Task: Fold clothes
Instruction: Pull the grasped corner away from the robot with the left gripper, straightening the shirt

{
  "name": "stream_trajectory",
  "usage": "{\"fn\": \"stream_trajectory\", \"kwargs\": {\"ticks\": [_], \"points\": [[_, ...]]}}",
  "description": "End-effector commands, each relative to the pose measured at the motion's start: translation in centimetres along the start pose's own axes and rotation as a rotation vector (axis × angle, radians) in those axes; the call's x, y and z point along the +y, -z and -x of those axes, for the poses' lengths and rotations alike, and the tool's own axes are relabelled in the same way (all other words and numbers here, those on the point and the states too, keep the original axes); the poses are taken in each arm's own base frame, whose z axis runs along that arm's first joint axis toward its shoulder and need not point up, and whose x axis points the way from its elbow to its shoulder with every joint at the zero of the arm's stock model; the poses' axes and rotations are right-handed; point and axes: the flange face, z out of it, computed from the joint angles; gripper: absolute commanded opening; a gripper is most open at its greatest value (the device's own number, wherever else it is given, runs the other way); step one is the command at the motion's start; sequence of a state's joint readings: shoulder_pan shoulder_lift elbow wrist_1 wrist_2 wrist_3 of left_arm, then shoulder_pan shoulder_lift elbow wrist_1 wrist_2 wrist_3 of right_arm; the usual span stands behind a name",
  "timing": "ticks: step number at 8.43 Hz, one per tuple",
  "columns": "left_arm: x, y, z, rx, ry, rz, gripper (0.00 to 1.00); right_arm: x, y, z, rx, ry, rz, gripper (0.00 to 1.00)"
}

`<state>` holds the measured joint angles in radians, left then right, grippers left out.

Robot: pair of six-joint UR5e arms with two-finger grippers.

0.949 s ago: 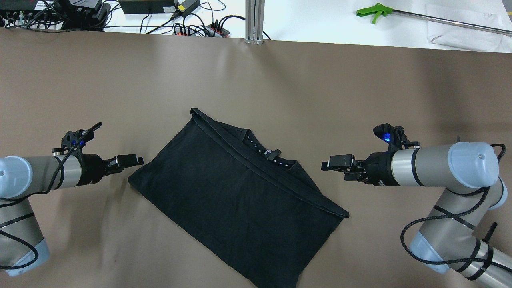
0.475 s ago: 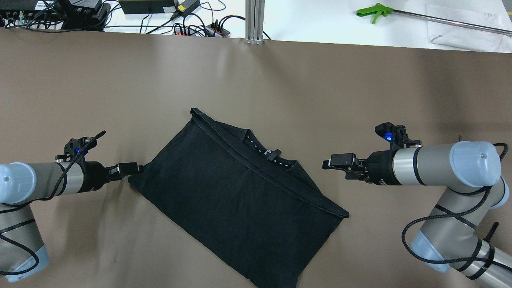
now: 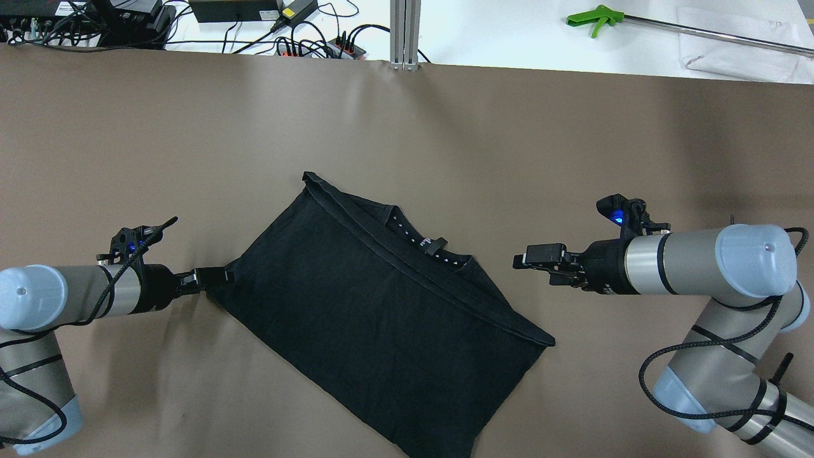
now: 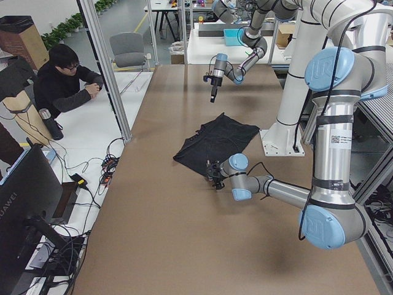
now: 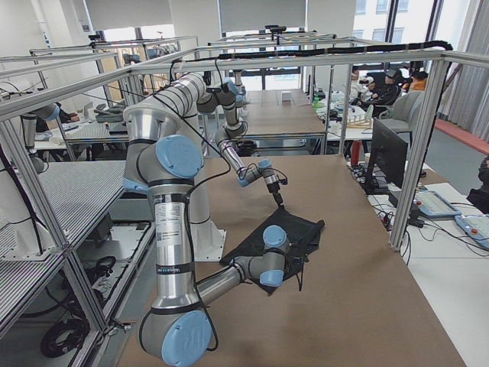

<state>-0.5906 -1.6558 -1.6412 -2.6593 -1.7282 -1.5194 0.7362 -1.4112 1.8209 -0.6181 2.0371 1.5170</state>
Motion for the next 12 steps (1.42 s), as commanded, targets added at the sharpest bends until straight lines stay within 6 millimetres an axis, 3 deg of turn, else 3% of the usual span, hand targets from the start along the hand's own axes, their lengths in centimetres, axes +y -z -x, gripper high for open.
{"fn": "stream_trajectory", "kwargs": {"ticks": [1, 4, 5, 7, 9, 12], "points": [[0.7, -0.1, -0.7, 0.011, -0.006, 0.015, 0.77, -0.1, 0.2, 0.1, -0.004, 0.001, -0.005, 0.94], [0.7, 0.2, -1.1, 0.027, -0.008, 0.031, 0.08, -0.1, 0.2, 0.1, -0.003, -0.001, -0.005, 0.94], [0.7, 0.5, -1.2, 0.041, -0.010, 0.033, 0.00, -0.1, 0.1, -0.1, 0.000, -0.001, -0.005, 0.94], [0.8, 1.5, -2.7, 0.067, -0.014, 0.043, 0.00, -0.1, 0.1, -0.1, 0.000, 0.000, -0.003, 0.94], [-1.7, 1.1, -4.4, 0.047, 0.002, 0.008, 0.00, 0.0, 0.1, -0.1, -0.003, 0.001, -0.003, 0.94], [-7.1, 0.0, -11.6, -0.003, 0.034, -0.070, 0.00, 0.0, 0.1, -0.2, -0.003, 0.001, -0.002, 0.94]]}}
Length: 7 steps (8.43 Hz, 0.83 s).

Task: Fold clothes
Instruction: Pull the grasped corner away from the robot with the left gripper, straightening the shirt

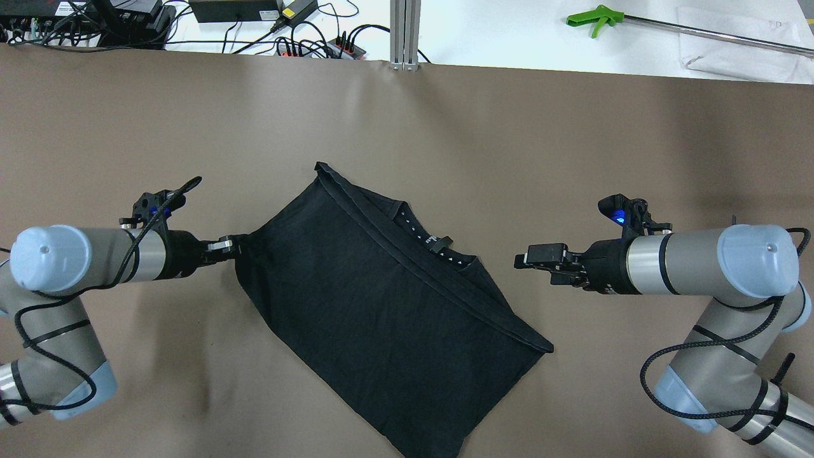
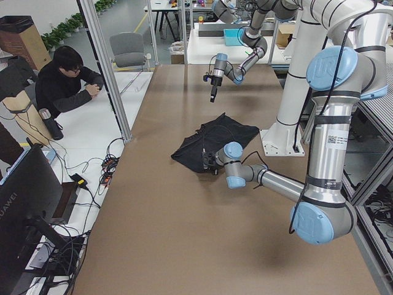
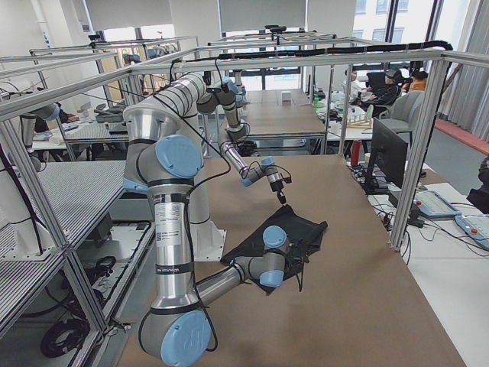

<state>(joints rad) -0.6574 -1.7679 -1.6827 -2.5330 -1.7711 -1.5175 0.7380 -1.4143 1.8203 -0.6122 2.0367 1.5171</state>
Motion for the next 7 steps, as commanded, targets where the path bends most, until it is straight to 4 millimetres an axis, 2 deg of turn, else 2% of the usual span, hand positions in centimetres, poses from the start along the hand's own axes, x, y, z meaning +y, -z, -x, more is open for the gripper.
{"fn": "stream_trajectory", "kwargs": {"ticks": [1, 2, 3, 4, 6, 7], "points": [[-5.3, -2.2, -6.0, -0.050, 0.029, -0.073, 0.00, 0.0, 0.0, -0.2, 0.002, -0.001, 0.001, 0.94], [-7.9, -3.5, -6.4, -0.072, 0.039, -0.115, 0.00, 0.1, 0.0, -0.2, -0.002, 0.001, 0.000, 0.94], [-9.5, -4.8, -6.0, -0.099, 0.039, -0.154, 0.00, 0.0, 0.1, -0.2, 0.000, 0.000, -0.002, 0.94], [-11.2, -6.7, -8.4, -0.106, 0.013, -0.192, 0.00, -0.1, 0.1, -0.4, 0.002, 0.000, -0.019, 0.95], [-14.0, -11.7, -14.8, -0.124, 0.006, -0.249, 0.00, -0.1, 0.2, -0.2, -0.001, 0.002, -0.038, 0.94], [-15.0, -13.6, -17.4, -0.136, 0.000, -0.288, 0.00, -0.2, 0.3, -0.3, 0.000, 0.000, -0.041, 0.94]]}}
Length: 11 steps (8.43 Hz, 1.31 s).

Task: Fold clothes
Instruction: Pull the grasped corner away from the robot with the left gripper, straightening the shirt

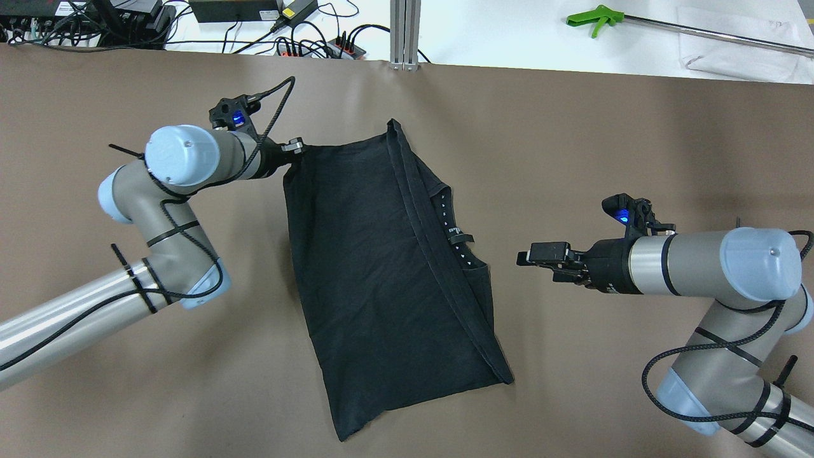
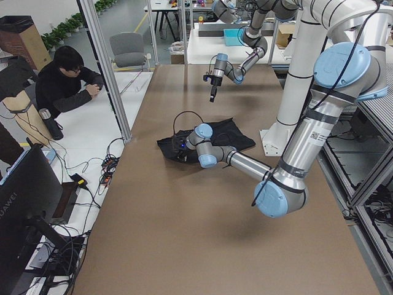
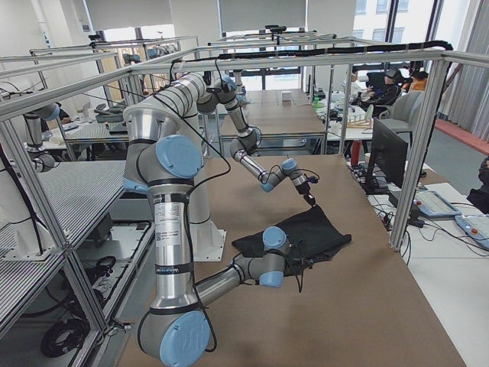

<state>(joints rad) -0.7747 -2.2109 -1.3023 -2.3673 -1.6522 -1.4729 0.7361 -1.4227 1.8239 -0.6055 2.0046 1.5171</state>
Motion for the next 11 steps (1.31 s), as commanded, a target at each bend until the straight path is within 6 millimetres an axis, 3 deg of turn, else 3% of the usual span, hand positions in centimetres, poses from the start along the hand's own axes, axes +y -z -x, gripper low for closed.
{"fn": "stream_trajectory", "kwargs": {"ticks": [1, 2, 4, 5, 6, 7, 11], "points": [[-1.7, -5.3, -8.3, -0.037, -0.008, -0.085, 0.00, -0.1, 0.1, -0.1, 0.002, -0.002, -0.011, 0.95], [-1.9, -6.0, -9.9, -0.042, -0.009, -0.086, 0.00, 0.0, 0.0, 0.0, 0.002, -0.002, -0.009, 0.95], [-3.0, -6.1, -9.0, -0.057, -0.021, -0.107, 0.00, -0.1, -0.1, 0.0, 0.003, -0.002, -0.009, 0.94], [-3.4, -6.8, -8.1, -0.085, -0.046, -0.148, 0.06, 0.0, -0.2, 0.0, 0.005, -0.001, -0.007, 0.94], [-3.7, -7.4, -7.3, -0.109, -0.076, -0.179, 0.70, 0.0, -0.3, 0.1, 0.006, -0.002, -0.006, 0.95], [-4.1, -7.4, -7.2, -0.115, -0.087, -0.201, 0.94, 0.1, -0.4, 0.1, 0.009, -0.003, -0.004, 0.94], [-7.1, -6.1, -7.3, -0.102, -0.069, -0.227, 0.94, -0.3, -0.8, 0.0, 0.060, 0.060, 0.000, 0.94]]}}
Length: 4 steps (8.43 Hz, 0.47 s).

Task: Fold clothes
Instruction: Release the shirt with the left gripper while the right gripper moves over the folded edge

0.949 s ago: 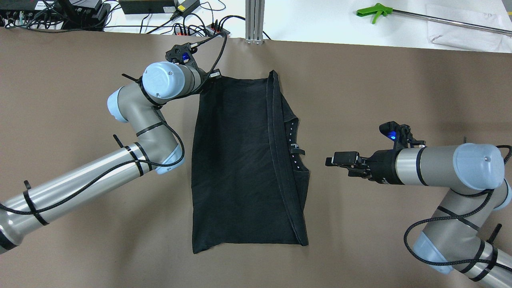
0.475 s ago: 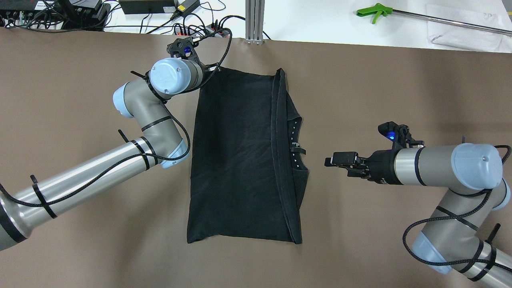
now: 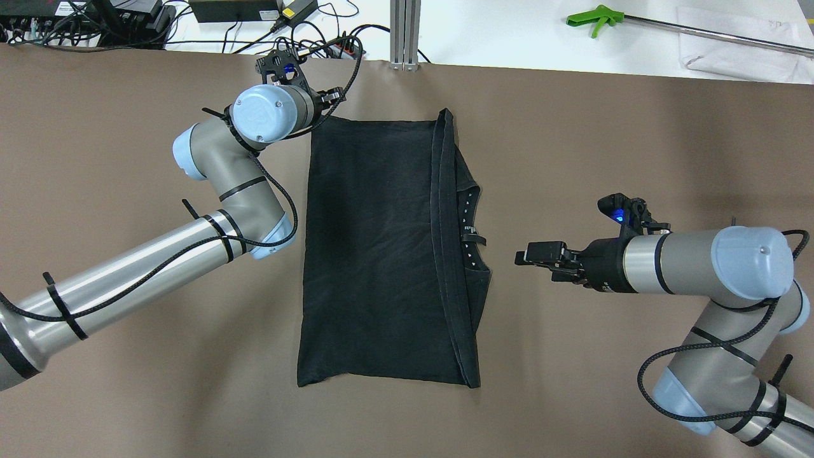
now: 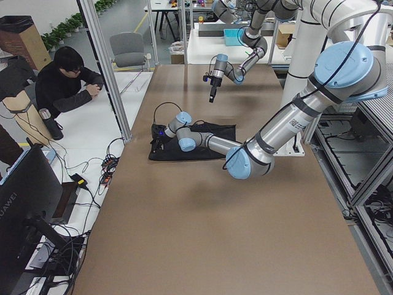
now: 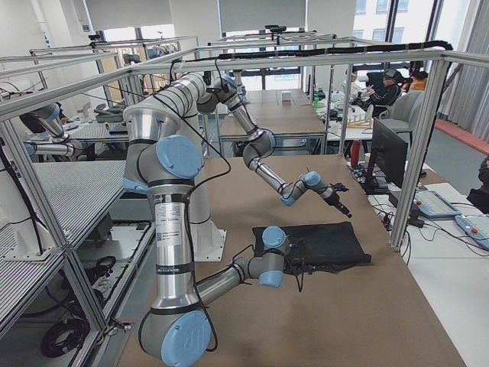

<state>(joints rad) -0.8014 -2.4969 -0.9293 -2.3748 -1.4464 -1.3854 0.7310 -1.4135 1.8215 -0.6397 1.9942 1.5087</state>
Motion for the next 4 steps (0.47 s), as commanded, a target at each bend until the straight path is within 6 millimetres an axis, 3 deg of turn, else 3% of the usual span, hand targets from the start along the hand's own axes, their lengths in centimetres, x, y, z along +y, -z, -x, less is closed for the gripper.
{"fn": "stream_trajectory", "kwargs": {"ticks": [1, 2, 3, 4], "points": [[-2.1, 1.2, -0.5, 0.029, 0.003, -0.016, 0.94, -0.3, -0.4, 0.1, 0.056, 0.215, 0.011, 0.95], [-2.3, 2.1, -0.6, 0.045, 0.005, -0.019, 0.94, -0.4, -0.9, 1.2, 0.084, 0.276, 0.020, 0.95], [-2.3, 2.1, -0.1, 0.044, 0.006, -0.019, 0.94, -0.7, -1.8, 3.8, 0.131, 0.268, -0.004, 0.95], [-2.9, 2.2, 0.5, 0.049, 0.003, -0.004, 0.94, 1.4, -3.5, 7.2, 0.202, 0.276, -0.020, 0.94]]}}
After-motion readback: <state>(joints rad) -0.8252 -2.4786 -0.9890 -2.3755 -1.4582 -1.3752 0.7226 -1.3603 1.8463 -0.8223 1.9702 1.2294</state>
